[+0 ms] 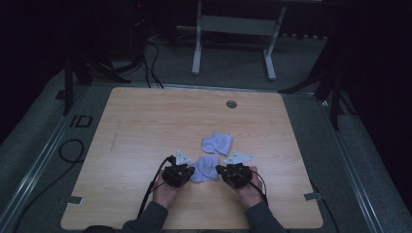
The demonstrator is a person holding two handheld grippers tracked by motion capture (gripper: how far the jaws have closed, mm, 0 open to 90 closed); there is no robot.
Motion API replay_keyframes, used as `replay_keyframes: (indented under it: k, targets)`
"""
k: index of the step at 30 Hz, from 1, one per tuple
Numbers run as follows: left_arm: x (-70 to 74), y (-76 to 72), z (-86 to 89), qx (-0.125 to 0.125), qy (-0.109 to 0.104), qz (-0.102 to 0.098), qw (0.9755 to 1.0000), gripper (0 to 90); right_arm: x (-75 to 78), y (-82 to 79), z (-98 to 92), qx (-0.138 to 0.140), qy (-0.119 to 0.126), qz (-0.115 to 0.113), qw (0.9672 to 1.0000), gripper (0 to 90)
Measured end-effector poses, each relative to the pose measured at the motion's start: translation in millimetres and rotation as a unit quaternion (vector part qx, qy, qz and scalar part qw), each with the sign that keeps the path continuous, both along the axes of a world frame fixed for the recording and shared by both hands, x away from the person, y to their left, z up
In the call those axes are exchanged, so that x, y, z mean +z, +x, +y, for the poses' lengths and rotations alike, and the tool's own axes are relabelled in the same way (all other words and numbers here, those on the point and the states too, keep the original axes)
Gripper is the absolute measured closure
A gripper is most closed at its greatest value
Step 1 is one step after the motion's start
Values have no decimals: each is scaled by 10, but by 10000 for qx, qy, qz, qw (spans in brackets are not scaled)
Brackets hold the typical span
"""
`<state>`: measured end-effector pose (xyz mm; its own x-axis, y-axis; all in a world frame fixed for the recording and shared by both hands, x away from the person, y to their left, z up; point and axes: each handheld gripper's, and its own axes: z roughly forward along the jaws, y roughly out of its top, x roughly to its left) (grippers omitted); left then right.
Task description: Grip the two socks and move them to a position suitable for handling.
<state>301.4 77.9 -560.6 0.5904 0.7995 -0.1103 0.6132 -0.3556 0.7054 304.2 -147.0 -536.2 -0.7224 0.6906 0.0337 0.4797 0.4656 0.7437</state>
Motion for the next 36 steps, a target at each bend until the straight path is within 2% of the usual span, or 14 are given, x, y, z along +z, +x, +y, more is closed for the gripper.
replay_keyframes:
  k: [4, 9, 11, 12, 13, 14, 16, 18, 19, 21, 22, 29, 32, 36]
  targets:
    - [-3, 2, 1, 17, -31, 29, 10000, 898, -30, 5, 222, 301, -154, -1, 9994, 870]
    - [-5, 6, 9, 7, -52, 40, 10000, 898, -51, 52, 331, 378, -170, 43, 9991, 842]
    - [-7, 7, 9, -1, -57, 31, 10000, 898, -78, 80, 373, 416, -161, 104, 9990, 811]
    - [-10, 7, 8, -7, -70, 21, 10000, 898, -108, 99, 407, 439, -201, 132, 9987, 754]
    - [-11, 7, 9, -23, -61, 15, 10000, 898, -108, 99, 407, 439, -201, 132, 9987, 754]
    - [-12, 9, 10, -28, -65, 11, 10000, 899, -149, 126, 432, 436, -290, 203, 9984, 727]
    - [-13, 9, 9, -27, -82, 9, 10000, 898, -192, 142, 453, 404, -408, 202, 9981, 730]
    - [-14, 10, 11, -35, -79, 8, 10000, 898, -189, 144, 454, 373, -398, 234, 9982, 743]
    - [-14, 9, 10, -37, -75, 1, 10000, 898, -181, 146, 457, 303, -486, 215, 9981, 811]
    - [-14, 8, 8, -35, -69, -1, 10000, 898, -178, 147, 456, 266, -506, 216, 9981, 841]
    - [-14, 6, 6, -28, -63, -8, 10000, 898, -170, 155, 438, 174, -483, 247, 9984, 882]
    - [-13, 8, 9, -39, -62, -1, 10000, 898, -93, 143, 282, -172, -251, 205, 9993, 887]
    - [-14, 6, 6, -30, -62, -6, 10000, 898, -30, 102, 66, -446, -59, 169, 9988, 887]
    - [-14, 7, 8, -34, -62, -4, 10000, 898, -26, 48, -107, -630, -65, 165, 9979, 886]
